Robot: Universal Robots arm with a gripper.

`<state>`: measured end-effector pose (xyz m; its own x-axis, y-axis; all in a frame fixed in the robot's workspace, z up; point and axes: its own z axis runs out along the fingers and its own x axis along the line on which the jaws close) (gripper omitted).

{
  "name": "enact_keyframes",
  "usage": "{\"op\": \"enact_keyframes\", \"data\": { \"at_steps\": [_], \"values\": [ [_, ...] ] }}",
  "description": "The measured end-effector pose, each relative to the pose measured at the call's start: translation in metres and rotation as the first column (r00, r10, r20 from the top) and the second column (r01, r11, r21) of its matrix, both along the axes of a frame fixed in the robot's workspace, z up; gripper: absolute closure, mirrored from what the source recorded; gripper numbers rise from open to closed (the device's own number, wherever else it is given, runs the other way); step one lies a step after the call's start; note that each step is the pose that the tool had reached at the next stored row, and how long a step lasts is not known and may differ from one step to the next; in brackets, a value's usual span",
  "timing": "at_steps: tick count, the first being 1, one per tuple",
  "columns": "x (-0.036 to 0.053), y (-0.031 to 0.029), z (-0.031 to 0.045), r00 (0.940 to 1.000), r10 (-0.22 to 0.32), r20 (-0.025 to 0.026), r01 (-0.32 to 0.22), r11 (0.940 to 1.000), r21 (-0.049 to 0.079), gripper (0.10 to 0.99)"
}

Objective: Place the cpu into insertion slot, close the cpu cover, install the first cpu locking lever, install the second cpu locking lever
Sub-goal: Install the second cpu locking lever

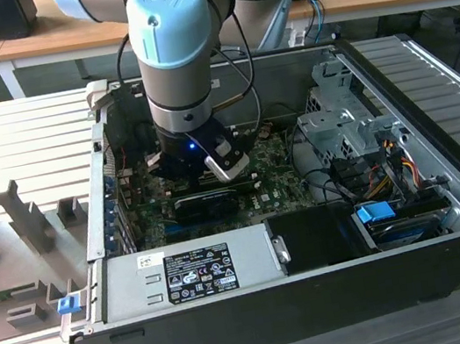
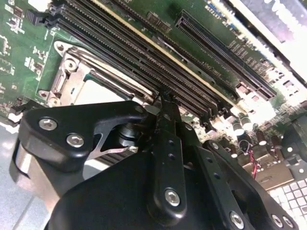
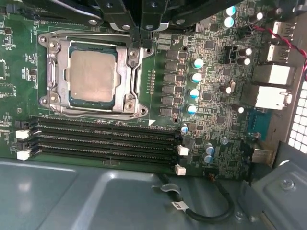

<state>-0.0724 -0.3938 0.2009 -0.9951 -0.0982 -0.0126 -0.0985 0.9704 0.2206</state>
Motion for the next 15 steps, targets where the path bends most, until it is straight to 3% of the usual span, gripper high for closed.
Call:
{"op": "enact_keyframes", "data": {
  "at_steps": [3, 11, 15],
  "values": [
    [-0.0002, -0.0001, -0.0031, 1.0000, 0.000, 0.0006, 0.000, 0.9999, 0.017, 0.980],
    [-0.0044, -0.0008, -0.0054, 1.0000, 0.000, 0.0004, 0.000, 0.9995, 0.032, 0.980],
    [-0.0043, -0.0009, 0.0069, 1.0000, 0.000, 0.0005, 0.000, 0.9995, 0.032, 0.980]
  ]
}}
